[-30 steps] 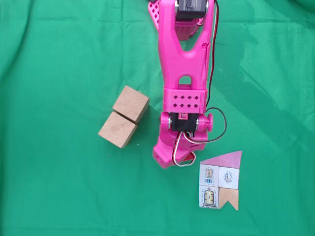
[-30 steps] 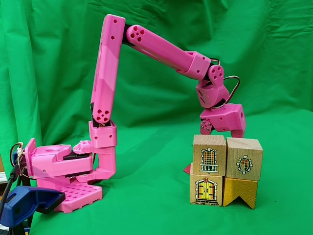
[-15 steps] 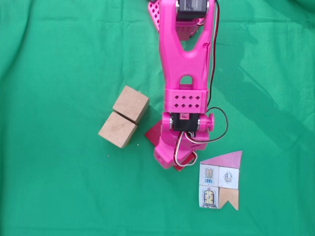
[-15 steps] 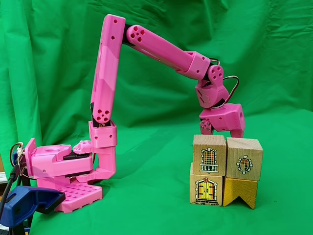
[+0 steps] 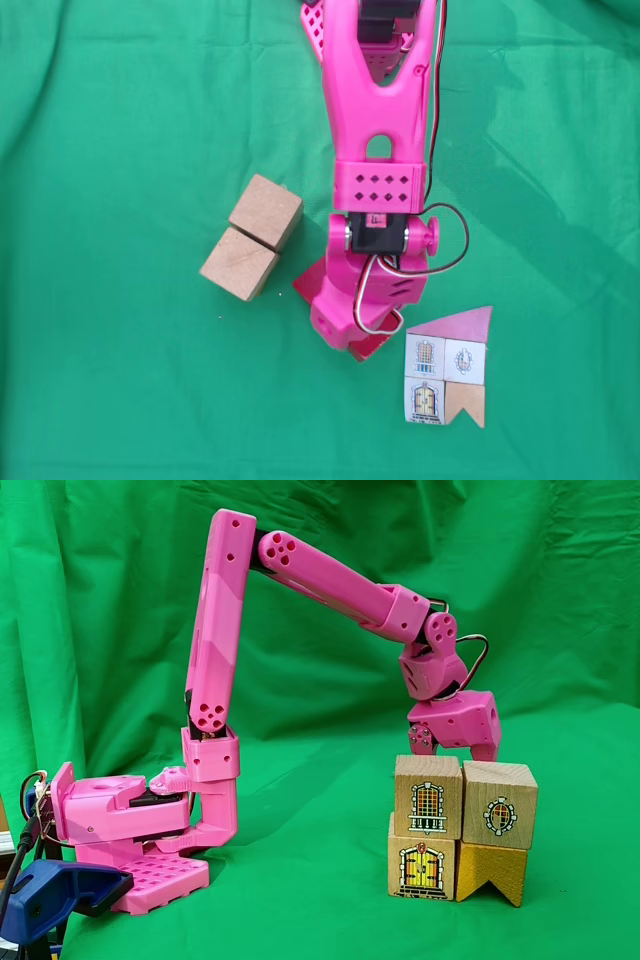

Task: Grasp some building blocks and build the house on the picture.

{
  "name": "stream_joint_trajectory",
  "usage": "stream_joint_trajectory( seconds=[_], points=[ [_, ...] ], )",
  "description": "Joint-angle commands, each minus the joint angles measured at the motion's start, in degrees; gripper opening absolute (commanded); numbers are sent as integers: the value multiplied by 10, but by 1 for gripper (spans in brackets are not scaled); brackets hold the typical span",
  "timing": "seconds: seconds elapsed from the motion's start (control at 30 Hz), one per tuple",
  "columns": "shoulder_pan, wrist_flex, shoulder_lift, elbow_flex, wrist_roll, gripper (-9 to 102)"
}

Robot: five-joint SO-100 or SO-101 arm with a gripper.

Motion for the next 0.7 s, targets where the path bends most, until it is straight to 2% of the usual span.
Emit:
stream_joint_trajectory(
  seconds=[0.0, 0.67],
  points=[
    [0, -2, 61, -11, -2, 19],
    [-1, 2, 311, -10, -8, 20]
  ],
)
